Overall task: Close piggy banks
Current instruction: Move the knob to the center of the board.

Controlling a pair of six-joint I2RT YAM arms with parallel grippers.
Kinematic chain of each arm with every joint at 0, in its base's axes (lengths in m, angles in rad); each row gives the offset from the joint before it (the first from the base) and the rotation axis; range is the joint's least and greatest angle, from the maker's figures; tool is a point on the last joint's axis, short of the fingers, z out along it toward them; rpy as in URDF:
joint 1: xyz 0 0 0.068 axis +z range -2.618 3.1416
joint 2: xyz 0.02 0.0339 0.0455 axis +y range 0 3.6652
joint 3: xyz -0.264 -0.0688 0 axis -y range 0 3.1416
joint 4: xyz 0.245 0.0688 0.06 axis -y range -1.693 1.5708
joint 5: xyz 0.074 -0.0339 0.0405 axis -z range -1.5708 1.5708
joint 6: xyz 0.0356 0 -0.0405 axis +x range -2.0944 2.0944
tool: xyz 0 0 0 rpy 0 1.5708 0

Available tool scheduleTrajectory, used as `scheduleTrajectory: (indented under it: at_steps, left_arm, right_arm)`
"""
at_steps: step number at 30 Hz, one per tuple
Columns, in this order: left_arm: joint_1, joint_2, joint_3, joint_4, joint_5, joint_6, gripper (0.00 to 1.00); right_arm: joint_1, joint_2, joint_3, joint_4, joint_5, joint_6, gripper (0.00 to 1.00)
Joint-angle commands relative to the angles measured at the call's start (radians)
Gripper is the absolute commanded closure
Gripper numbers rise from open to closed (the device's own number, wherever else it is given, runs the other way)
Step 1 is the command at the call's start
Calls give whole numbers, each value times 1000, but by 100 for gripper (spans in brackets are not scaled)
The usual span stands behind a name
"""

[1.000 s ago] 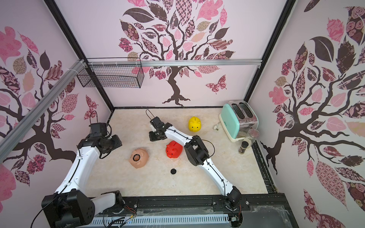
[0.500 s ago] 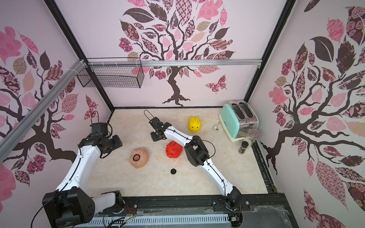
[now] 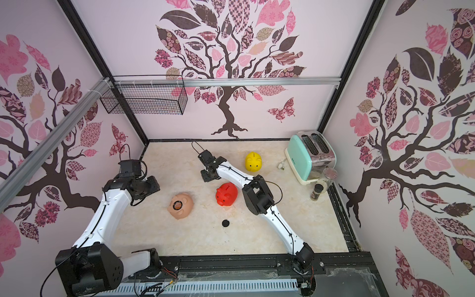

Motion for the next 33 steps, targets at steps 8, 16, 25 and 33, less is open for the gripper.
scheduleTrajectory:
  at_steps: [8, 16, 25, 33]
  left_arm:
    - [-4, 2, 4, 4, 1, 8, 51]
    - [-4, 1, 5, 4, 1, 9, 51]
    - [-4, 0, 5, 3, 3, 10, 51]
    - [-4, 2, 5, 2, 2, 11, 52]
  right_arm:
    - [-2, -67, 2, -66, 19, 0, 73]
    - [-2, -84, 3, -69, 28, -8, 76]
    - [-5, -50, 9, -74, 31, -6, 79]
    - [-9, -23, 13, -78, 22, -5, 79]
